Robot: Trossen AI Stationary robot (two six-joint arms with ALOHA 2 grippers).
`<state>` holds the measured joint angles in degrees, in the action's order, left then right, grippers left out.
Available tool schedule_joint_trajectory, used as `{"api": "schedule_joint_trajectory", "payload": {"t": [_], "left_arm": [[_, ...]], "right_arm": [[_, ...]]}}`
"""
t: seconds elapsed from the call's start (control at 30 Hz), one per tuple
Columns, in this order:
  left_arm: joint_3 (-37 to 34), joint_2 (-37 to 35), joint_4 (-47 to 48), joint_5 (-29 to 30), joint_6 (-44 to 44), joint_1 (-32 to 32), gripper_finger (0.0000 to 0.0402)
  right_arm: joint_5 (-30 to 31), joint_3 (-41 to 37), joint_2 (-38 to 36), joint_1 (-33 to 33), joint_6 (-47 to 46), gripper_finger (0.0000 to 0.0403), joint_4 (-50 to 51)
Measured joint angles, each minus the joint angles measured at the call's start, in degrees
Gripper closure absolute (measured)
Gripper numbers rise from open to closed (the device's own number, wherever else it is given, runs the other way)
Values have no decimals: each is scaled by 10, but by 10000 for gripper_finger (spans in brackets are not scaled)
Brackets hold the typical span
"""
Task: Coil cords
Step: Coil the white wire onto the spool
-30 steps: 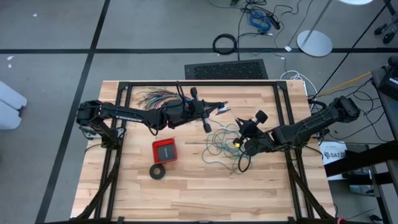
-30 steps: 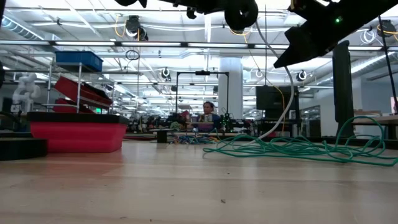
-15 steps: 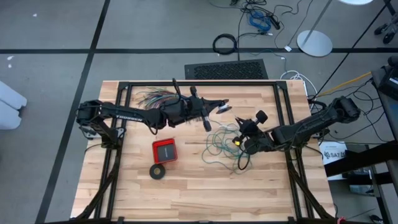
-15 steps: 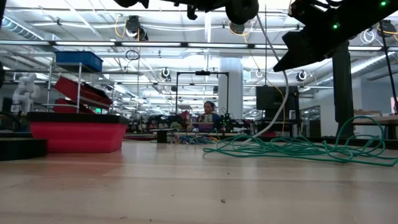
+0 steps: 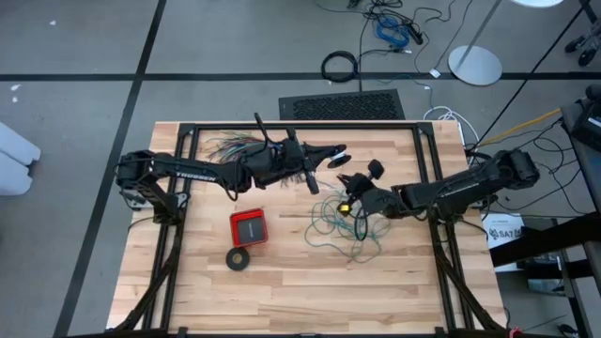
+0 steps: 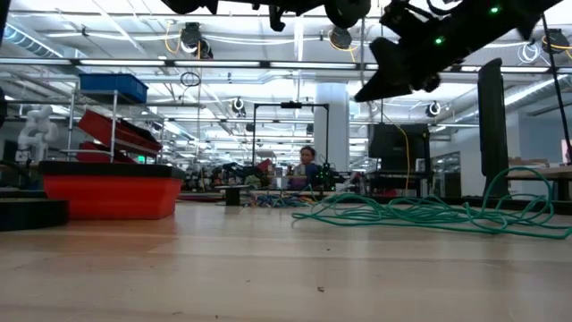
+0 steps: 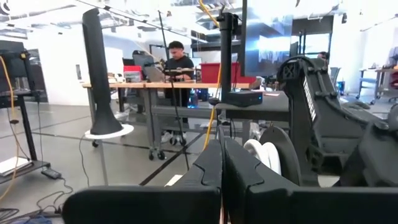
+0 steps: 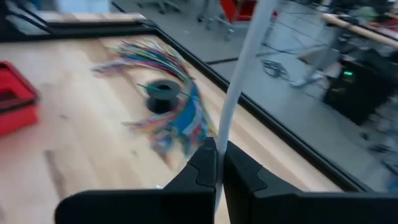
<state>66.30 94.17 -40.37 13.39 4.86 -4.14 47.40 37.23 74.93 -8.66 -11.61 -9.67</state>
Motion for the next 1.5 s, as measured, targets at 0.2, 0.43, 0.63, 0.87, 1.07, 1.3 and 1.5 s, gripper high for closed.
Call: {"api": "schedule_joint_trajectory", "payload": {"t": [0.2,0.43,0.63,0.87,1.07,1.3,1.5], "left_arm": [[0,31,-1,2,26,0,402],[0,68,2,14,83,0,402],[0,85,4,26,122,0,402],[1,87,22,53,198,0,402],[1,88,75,85,248,0,402],[1,88,115,108,299,-1,402],[1,88,149,124,321,0,402]], "right_arm": [[-67,6,37,23,34,402,-72],[-76,21,40,25,49,403,-75],[-86,26,40,25,52,403,-76],[-101,26,40,23,48,403,-78],[-104,26,40,12,48,403,-81],[-102,26,39,-3,48,402,-81],[-97,26,14,-17,60,402,-76]]}}
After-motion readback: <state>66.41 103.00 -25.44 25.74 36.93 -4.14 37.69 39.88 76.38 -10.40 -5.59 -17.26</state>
